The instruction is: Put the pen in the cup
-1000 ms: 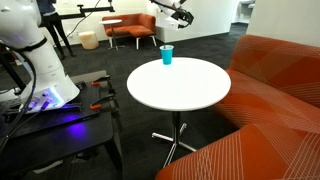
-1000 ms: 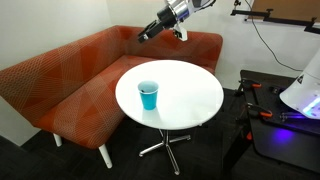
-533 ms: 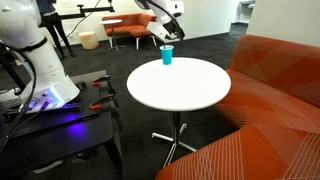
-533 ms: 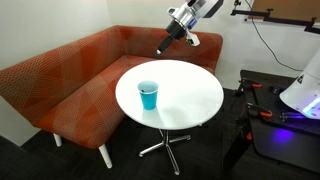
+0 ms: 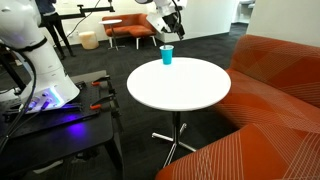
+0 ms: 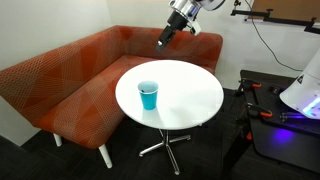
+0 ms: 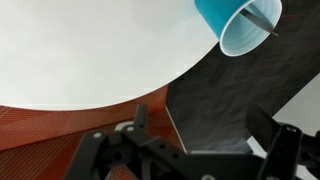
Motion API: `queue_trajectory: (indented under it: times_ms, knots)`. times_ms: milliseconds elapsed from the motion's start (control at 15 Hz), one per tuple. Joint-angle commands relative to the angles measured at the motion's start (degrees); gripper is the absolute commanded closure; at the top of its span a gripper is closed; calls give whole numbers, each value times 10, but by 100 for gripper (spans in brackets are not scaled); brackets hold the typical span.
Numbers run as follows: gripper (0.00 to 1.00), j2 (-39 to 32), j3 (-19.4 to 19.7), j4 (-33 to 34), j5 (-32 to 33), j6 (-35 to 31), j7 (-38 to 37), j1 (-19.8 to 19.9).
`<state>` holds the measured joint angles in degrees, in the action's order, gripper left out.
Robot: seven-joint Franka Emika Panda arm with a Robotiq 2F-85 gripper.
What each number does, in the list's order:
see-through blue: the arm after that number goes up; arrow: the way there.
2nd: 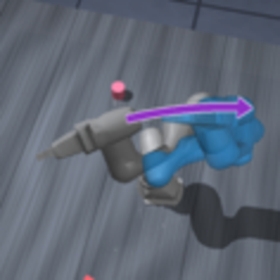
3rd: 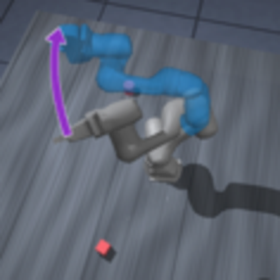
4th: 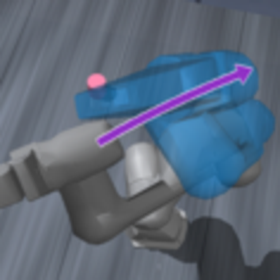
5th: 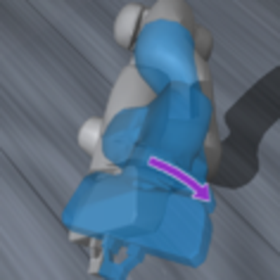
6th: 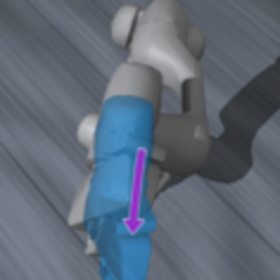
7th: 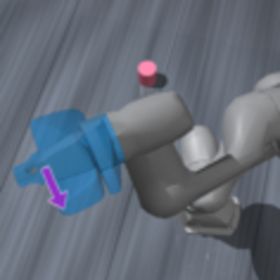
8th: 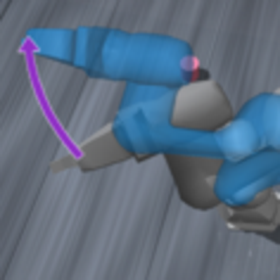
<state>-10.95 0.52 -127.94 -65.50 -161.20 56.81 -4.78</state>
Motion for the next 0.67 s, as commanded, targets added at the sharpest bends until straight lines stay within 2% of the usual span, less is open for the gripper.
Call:
queue_trajectory:
  times_ms: [0,133,600]
  knots:
    - [0,36,11,-10,44,15,-63,-2]
    - [0,19,5,0,29,0,-40,0]
    - [0,24,5,0,33,2,-45,0]
